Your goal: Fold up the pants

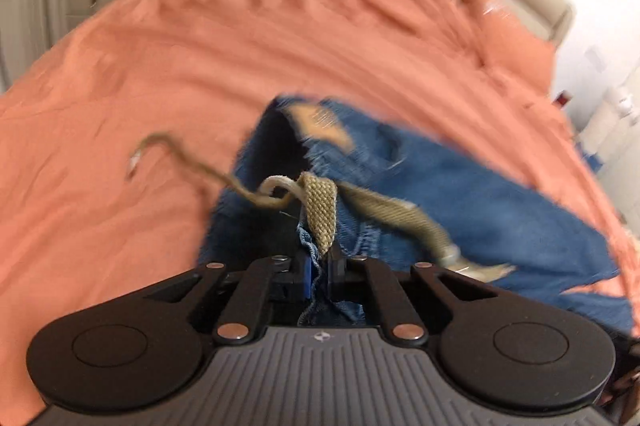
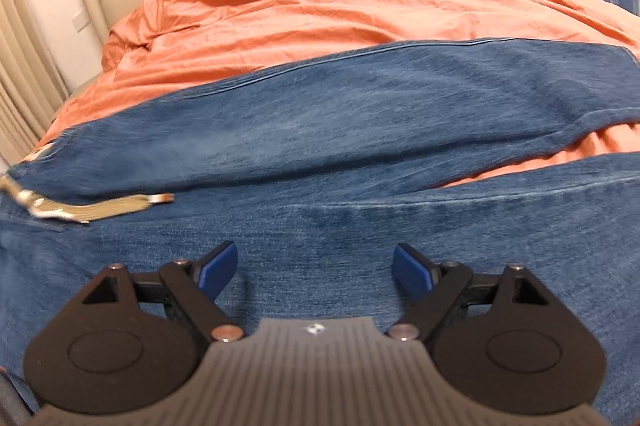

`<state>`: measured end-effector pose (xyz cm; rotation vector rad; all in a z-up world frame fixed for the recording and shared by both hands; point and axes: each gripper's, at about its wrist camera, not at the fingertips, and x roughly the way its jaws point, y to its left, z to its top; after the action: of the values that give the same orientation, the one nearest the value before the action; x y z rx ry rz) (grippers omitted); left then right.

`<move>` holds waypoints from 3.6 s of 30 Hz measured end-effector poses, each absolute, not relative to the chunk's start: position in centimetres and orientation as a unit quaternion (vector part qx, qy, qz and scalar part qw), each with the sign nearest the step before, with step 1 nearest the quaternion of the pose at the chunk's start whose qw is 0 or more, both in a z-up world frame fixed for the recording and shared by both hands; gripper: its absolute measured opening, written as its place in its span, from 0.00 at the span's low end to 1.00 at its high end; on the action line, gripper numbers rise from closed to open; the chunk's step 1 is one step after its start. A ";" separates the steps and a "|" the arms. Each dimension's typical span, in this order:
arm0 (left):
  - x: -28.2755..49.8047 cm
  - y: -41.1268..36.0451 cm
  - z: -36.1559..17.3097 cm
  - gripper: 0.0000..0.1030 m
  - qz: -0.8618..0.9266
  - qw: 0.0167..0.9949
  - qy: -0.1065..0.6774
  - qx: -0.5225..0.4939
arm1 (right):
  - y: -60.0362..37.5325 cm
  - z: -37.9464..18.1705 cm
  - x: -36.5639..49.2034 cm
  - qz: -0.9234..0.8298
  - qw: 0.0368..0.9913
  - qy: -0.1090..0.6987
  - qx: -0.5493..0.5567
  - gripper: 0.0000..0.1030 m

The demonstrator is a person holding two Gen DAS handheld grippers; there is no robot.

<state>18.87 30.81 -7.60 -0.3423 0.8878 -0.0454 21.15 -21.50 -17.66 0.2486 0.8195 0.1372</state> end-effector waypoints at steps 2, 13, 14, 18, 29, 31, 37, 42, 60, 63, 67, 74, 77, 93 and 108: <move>19.5 31.2 -10.0 0.07 -0.002 0.880 0.447 -0.160 | -21.6 -17.8 21.2 0.057 0.905 0.404 0.118 0.79; 22.7 29.7 -14.9 0.21 0.028 0.864 0.496 -0.086 | -20.6 -19.7 22.6 0.009 0.884 0.465 0.047 0.80; 22.9 29.4 -14.3 0.24 0.033 0.865 0.495 -0.076 | -20.6 -19.7 22.7 0.008 0.884 0.465 0.044 0.80; 21.4 26.7 -10.9 0.42 0.062 0.882 0.466 0.003 | -21.6 -18.3 22.1 0.019 0.883 0.464 0.076 0.79; 17.5 19.8 -8.3 0.33 -0.008 0.867 0.482 0.131 | -35.1 -7.3 17.2 0.000 0.886 0.440 0.145 0.68; 17.0 19.5 -8.9 0.31 -0.013 0.856 0.495 0.149 | -39.1 -5.6 16.5 -0.013 0.892 0.434 0.126 0.64; 15.6 19.0 -9.9 0.30 -0.020 0.826 0.525 0.205 | -49.9 -4.9 14.8 -0.019 0.888 0.457 0.043 0.37; 14.9 18.9 -10.5 0.30 -0.019 0.805 0.545 0.232 | -54.7 -8.1 11.9 0.012 0.873 0.477 -0.105 0.29; 11.8 17.6 -8.7 0.31 -0.123 0.722 0.560 0.387 | -51.1 -18.3 10.2 0.108 0.785 0.469 -0.390 0.00; 11.4 17.2 -10.2 0.36 -0.148 0.675 0.559 0.459 | -50.6 -18.0 11.4 0.098 0.782 0.477 -0.389 0.00; 10.9 17.2 -12.5 0.51 -0.181 0.634 0.527 0.537 | -49.8 -18.6 12.2 0.084 0.769 0.496 -0.393 0.00; 9.8 18.2 -16.3 0.58 -0.254 0.581 0.463 0.619 | -49.2 -19.3 14.1 0.053 0.751 0.532 -0.386 0.00; 9.7 18.9 -17.9 0.58 -0.264 0.583 0.446 0.626 | -48.9 -19.6 14.6 0.044 0.742 0.544 -0.390 0.00; 11.9 20.7 -9.7 0.19 -0.072 0.848 0.391 0.350 | -49.3 -15.1 12.6 -0.034 0.796 0.473 -0.376 0.00; 20.1 21.9 1.3 0.18 0.048 0.913 0.377 0.146 | -50.8 -1.0 19.6 -0.133 0.908 0.326 -0.228 0.00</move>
<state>20.10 21.86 1.32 0.3015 0.7758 0.0989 19.55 -50.79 -1.02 -0.4696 0.6729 -0.2742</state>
